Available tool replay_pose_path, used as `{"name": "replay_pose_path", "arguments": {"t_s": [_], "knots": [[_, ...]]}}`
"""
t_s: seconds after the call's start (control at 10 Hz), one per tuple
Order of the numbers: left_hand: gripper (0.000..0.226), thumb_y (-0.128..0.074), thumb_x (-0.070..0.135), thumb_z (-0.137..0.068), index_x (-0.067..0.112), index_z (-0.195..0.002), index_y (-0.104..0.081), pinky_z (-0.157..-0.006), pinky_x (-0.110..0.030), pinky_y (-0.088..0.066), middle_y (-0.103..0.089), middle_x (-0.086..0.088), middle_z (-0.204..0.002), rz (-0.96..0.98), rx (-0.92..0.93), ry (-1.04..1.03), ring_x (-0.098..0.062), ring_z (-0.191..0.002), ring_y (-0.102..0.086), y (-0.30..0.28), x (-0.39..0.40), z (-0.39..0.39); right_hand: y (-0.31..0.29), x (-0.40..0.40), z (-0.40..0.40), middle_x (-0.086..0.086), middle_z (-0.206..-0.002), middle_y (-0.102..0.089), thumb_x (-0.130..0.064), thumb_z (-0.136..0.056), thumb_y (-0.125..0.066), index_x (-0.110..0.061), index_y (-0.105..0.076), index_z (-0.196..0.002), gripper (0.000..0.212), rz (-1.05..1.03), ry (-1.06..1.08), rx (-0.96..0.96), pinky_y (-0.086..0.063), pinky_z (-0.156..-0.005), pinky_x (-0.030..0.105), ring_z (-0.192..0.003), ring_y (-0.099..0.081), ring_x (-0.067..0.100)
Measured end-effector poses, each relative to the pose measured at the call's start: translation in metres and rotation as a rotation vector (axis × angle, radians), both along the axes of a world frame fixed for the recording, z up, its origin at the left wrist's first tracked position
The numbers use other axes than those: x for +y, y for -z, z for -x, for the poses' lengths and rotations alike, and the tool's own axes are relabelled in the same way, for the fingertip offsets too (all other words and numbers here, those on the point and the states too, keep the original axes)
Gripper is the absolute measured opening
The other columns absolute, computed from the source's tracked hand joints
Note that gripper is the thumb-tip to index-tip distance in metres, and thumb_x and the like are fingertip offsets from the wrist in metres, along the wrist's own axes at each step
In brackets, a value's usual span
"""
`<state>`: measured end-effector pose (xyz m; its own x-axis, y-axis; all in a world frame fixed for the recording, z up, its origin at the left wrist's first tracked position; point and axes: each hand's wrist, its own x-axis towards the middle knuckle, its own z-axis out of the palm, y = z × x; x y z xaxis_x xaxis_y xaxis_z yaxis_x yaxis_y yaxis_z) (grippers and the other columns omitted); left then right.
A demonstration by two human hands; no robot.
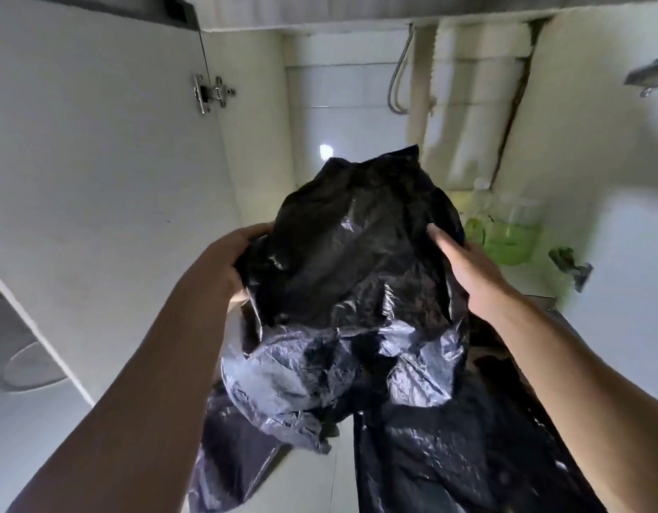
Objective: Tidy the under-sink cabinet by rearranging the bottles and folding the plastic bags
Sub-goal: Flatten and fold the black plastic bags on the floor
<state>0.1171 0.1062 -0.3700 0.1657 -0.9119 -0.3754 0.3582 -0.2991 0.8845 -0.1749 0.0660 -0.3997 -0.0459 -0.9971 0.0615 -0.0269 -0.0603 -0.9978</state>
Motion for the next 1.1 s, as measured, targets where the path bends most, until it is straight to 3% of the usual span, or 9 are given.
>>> {"name": "replay_pose_path", "arguments": {"t_s": [0.1, 0.2, 0.3, 0.4, 0.6, 0.7, 0.9, 1.0, 1.1], "knots": [[0.022, -0.064, 0.018, -0.080, 0.009, -0.060, -0.067, -0.061, -0.032, -0.059, -0.069, -0.007, -0.064, 0.037, 0.007, 0.117, -0.021, -0.057, -0.066, -0.009, -0.008, 0.037, -0.012, -0.010, 0.038, -0.005, -0.082, -0.063, -0.035, -0.088, -0.064, -0.022, -0.064, -0.097, 0.016, 0.076, 0.146, 0.038, -0.047, -0.060, 0.015, -0.070, -0.058, 0.010], [0.004, -0.064, 0.012, -0.085, 0.012, -0.082, -0.065, -0.052, -0.022, -0.055, -0.066, -0.006, -0.074, 0.261, -0.199, 0.035, -0.014, -0.053, -0.065, -0.022, -0.030, 0.078, -0.019, -0.024, 0.075, 0.006, -0.086, -0.060, -0.019, -0.086, -0.067, -0.012, -0.069, -0.103, 0.019, 0.097, 0.277, 0.171, -0.039, -0.049, 0.015, -0.080, -0.055, 0.015], [0.015, -0.061, 0.013, -0.090, 0.010, -0.105, -0.063, -0.050, -0.019, -0.051, -0.062, -0.005, -0.086, 0.483, -0.491, -0.195, -0.015, -0.069, -0.061, -0.032, -0.055, 0.112, -0.032, -0.033, 0.110, 0.010, -0.082, -0.057, -0.011, -0.080, -0.070, -0.007, -0.070, -0.102, 0.022, 0.082, 0.393, 0.164, -0.036, -0.050, 0.025, -0.073, -0.052, 0.018], [0.009, -0.061, 0.017, -0.089, 0.015, -0.097, -0.065, -0.068, -0.026, -0.047, -0.056, 0.003, -0.078, 0.609, -0.556, -0.295, -0.017, -0.076, -0.053, -0.035, -0.071, 0.128, -0.040, -0.037, 0.138, 0.013, -0.080, -0.058, -0.011, -0.077, -0.068, -0.009, -0.069, -0.091, 0.014, 0.086, 0.464, 0.088, -0.043, -0.056, 0.034, -0.069, -0.054, 0.022], [0.018, -0.060, 0.022, -0.089, 0.026, -0.074, -0.052, -0.068, -0.031, -0.047, -0.055, 0.005, -0.073, 0.736, -0.561, -0.315, -0.013, -0.070, -0.051, -0.018, -0.068, 0.136, -0.031, -0.022, 0.167, 0.007, -0.072, -0.057, -0.010, -0.073, -0.061, -0.014, -0.062, -0.070, 0.006, 0.110, 0.504, -0.048, -0.042, -0.067, 0.034, -0.071, -0.053, 0.022], [0.014, -0.065, 0.017, -0.088, 0.018, -0.076, -0.059, -0.061, -0.029, -0.055, -0.063, -0.002, -0.072, 0.709, -0.364, -0.194, -0.016, -0.065, -0.061, -0.021, -0.054, 0.140, -0.023, -0.005, 0.174, 0.006, -0.066, -0.056, -0.005, -0.067, -0.060, -0.016, -0.058, -0.059, 0.014, 0.088, 0.490, -0.121, -0.044, -0.066, 0.031, -0.064, -0.054, 0.022], [0.002, -0.062, 0.009, -0.085, 0.009, -0.084, -0.060, -0.057, -0.025, -0.056, -0.065, -0.009, -0.072, 0.375, -0.198, 0.385, -0.019, -0.060, -0.064, 0.023, -0.008, 0.135, 0.014, 0.048, 0.182, 0.002, -0.075, -0.056, 0.010, -0.089, -0.045, -0.005, -0.060, -0.099, 0.024, -0.084, 0.161, 0.257, -0.042, -0.056, 0.006, -0.056, -0.057, -0.003], [0.006, -0.057, 0.002, -0.089, 0.004, -0.089, -0.063, -0.052, -0.021, -0.056, -0.066, -0.011, -0.075, 0.098, -0.256, 0.613, -0.013, -0.057, -0.066, 0.089, 0.004, 0.146, 0.112, 0.005, 0.259, 0.013, -0.094, -0.065, -0.008, -0.083, -0.067, -0.002, -0.065, -0.095, 0.014, -0.196, 0.017, 0.434, -0.048, -0.072, 0.027, -0.067, -0.061, 0.014], [0.007, -0.059, 0.001, -0.089, 0.005, -0.087, -0.064, -0.047, -0.019, -0.053, -0.066, -0.006, -0.071, -0.136, -0.387, 0.805, -0.009, -0.051, -0.064, 0.160, 0.016, 0.162, 0.164, -0.012, 0.291, 0.009, -0.091, -0.069, -0.026, -0.070, -0.078, -0.017, -0.069, -0.094, 0.027, -0.571, 0.025, 0.548, -0.051, -0.065, 0.029, -0.067, -0.063, 0.018]]}}
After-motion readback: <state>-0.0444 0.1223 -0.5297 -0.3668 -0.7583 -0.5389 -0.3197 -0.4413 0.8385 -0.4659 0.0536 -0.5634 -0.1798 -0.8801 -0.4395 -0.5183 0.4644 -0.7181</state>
